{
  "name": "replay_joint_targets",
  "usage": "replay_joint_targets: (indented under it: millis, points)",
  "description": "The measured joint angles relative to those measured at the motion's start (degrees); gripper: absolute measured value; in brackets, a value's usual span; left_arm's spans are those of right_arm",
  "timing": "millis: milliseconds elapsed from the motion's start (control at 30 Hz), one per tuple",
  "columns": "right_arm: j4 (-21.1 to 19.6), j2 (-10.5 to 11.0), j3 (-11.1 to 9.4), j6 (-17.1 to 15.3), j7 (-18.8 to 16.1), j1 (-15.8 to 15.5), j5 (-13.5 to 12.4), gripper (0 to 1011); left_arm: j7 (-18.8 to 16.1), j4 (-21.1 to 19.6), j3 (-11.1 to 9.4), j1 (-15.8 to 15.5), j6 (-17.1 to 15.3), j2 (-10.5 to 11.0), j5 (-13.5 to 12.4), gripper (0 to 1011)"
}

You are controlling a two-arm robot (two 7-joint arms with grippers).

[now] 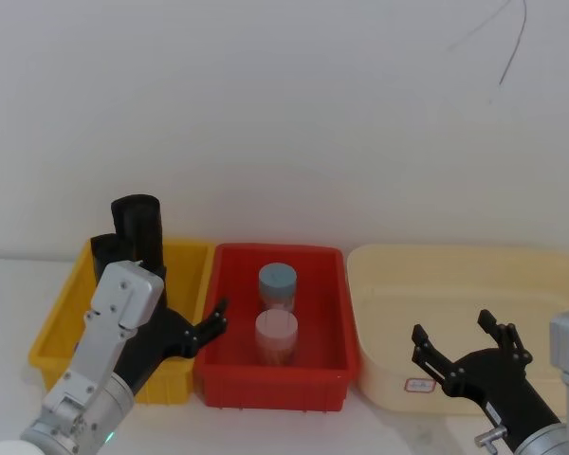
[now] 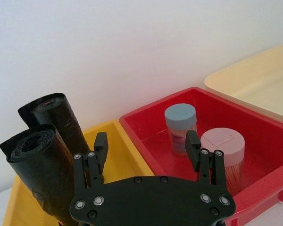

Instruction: Pick up the garbage bag with the one hand and transfer it to the other hand.

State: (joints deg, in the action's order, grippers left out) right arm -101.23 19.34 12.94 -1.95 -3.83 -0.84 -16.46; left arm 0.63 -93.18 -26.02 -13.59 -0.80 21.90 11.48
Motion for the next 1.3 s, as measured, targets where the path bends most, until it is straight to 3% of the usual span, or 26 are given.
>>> replay_joint_targets:
  millis: [1000,1300]
  points:
    - [0.0,0.0,0.0,0.0,0.0,0.0,0.0,1001,0.01,0.01,0.0,-0.03,0.0,-0.1,-0.03,1000]
    - [0.0,0.0,0.0,0.0,0.0,0.0,0.0,1001,-1.35,-0.23,-0.81,-0.28,-0.16,-1.69,-1.58,1000]
